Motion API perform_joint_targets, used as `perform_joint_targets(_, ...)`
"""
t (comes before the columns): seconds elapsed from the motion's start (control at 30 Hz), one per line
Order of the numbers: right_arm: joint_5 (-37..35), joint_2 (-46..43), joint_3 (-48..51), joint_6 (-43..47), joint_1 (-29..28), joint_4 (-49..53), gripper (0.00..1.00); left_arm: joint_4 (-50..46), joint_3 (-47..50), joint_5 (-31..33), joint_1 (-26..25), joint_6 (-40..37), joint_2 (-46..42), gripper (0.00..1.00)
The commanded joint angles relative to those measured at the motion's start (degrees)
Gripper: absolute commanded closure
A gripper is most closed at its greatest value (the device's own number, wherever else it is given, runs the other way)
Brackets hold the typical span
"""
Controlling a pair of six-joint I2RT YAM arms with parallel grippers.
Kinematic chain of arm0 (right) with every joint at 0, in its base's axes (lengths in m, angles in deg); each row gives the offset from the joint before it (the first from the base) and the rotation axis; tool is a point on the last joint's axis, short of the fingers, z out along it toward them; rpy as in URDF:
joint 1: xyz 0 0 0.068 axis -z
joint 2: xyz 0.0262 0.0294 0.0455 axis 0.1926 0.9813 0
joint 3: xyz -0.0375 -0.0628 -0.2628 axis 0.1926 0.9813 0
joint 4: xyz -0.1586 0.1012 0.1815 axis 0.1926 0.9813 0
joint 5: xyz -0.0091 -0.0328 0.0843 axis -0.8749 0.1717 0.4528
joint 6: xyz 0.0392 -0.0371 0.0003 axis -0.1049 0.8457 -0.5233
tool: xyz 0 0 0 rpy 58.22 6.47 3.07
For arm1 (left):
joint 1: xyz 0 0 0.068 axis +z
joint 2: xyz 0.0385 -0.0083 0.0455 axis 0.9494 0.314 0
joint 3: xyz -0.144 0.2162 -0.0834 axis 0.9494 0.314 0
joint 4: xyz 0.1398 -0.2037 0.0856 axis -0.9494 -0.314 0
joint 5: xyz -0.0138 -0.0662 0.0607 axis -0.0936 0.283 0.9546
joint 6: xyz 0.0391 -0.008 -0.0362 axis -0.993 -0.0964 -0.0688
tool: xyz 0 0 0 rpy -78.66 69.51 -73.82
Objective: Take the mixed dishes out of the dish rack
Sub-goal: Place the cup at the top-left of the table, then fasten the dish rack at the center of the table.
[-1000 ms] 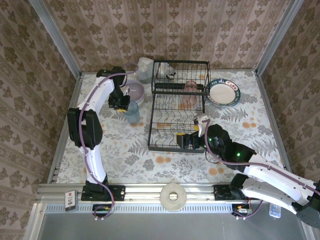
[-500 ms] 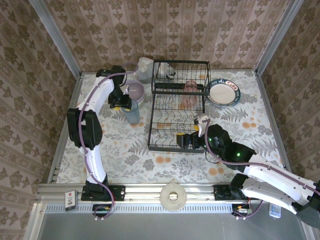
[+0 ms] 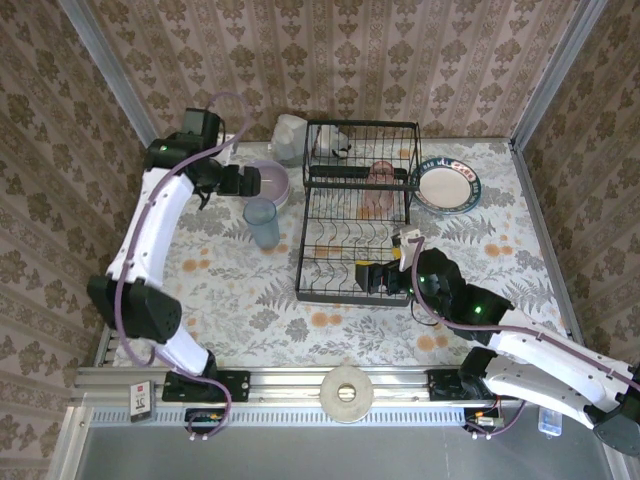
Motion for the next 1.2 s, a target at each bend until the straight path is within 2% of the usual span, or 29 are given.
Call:
perform_joint_targets(0.0, -2.93, -1.56, 1.83, 2.26, -0.34, -4.69, 0.00, 7.27, 5.88, -4.52, -0.33, 4.45, -6.58, 0.00)
perform_joint_targets(0.17, -3.88, -3.41, 5.47, 4.62, -0.19, -10.48, 0.00, 29.26, 23.25, -15.53, -0.77, 13.83, -21.62, 0.00)
perform_joint_targets(0.27, -4.11, -3.67, 4.82, 4.36, 0.46, -9.28, 0.00, 40.91, 32.19, -20.66, 0.27, 21.51, -29.36, 0.00)
perform_joint_targets(0.3, -4.42, -3.59, 4.74, 4.25, 0.48, -9.36, 0.00, 42.86, 33.80, -21.67, 0.78, 23.73, -30.66, 0.00)
perform_joint_targets(0.43, -5.00, -4.26, 4.30, 3.90, 0.57, -8.61, 0.00, 48.63, 37.81, -32.65, 2.62, 27.94, -31.85, 0.00)
perform_joint_targets(0.6, -5.36, -5.19, 5.48, 3.92, 1.12, -9.78, 0.00, 63.66, 49.59, -36.98, 0.84, 39.19, -35.74, 0.00)
perform_joint_targets(0.7, -6.19, -6.11, 7.90, 4.73, 1.23, -12.74, 0.00, 63.45, 53.26, -35.04, -2.84, 38.95, -38.06, 0.00)
perform_joint_targets(0.8, -7.01, -7.72, 10.99, 4.98, 1.29, -17.25, 0.00, 66.51, 56.68, -36.57, -7.31, 42.08, -38.95, 0.00)
perform_joint_targets(0.9, -9.52, -8.81, 13.91, 6.27, 1.36, -20.94, 0.00, 67.75, 58.29, -36.90, -14.73, 43.11, -37.74, 0.00)
perform_joint_targets(1.0, -12.57, -9.32, 15.82, 7.49, 1.36, -22.72, 0.00, 63.13, 58.41, -34.46, -19.92, 39.16, -36.55, 0.00)
perform_joint_targets(1.17, -14.23, -10.05, 19.42, 12.16, 1.37, -26.55, 0.00, 49.42, 57.12, -23.55, -26.26, 28.19, -35.48, 0.00)
